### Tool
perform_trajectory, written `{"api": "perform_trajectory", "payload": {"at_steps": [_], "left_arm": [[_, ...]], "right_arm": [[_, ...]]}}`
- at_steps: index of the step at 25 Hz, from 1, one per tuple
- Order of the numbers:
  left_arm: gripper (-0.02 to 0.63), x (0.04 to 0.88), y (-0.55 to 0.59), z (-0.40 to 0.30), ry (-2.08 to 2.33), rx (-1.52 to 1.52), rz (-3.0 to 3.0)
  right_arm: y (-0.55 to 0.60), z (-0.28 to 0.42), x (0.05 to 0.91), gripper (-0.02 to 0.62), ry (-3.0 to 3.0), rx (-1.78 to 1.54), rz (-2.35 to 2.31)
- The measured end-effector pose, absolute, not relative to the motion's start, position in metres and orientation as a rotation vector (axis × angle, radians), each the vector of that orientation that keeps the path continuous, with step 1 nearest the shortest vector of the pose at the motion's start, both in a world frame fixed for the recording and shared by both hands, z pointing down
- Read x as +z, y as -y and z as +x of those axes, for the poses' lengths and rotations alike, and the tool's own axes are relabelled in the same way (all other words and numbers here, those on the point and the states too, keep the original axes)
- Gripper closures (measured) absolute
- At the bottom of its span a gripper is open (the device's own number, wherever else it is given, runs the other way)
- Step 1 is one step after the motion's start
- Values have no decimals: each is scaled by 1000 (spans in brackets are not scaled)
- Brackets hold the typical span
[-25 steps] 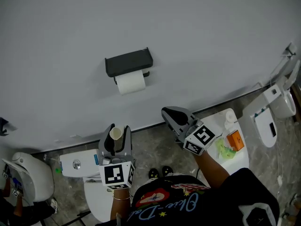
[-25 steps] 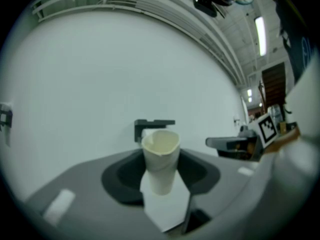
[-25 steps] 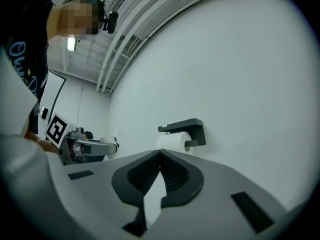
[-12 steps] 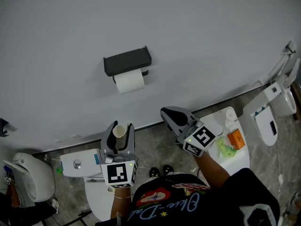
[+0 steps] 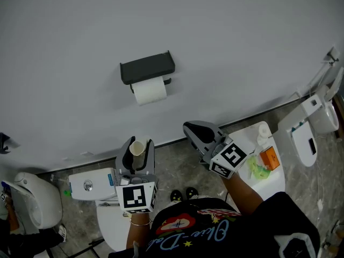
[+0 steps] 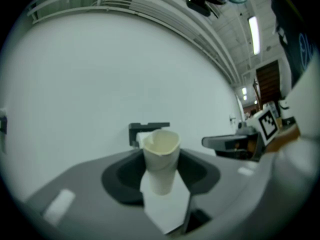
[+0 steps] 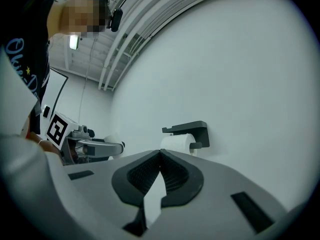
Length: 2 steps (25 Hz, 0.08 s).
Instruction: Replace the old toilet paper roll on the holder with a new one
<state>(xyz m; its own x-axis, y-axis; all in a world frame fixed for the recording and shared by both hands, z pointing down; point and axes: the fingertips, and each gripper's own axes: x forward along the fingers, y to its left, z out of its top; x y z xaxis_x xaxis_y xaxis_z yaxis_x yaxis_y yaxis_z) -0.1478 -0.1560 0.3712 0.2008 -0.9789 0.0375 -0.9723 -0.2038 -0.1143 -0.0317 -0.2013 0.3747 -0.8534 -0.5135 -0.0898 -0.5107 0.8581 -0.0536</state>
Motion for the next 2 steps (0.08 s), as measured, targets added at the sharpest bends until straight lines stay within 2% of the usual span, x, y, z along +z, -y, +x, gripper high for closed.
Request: {"api": "perform_trajectory", "payload": {"at_steps": [2], "left_arm": [[419,371,157,-148,-1939,-157,-2384]], "right_arm": [[202,-32,375,581,-2933,-43,-805]]}}
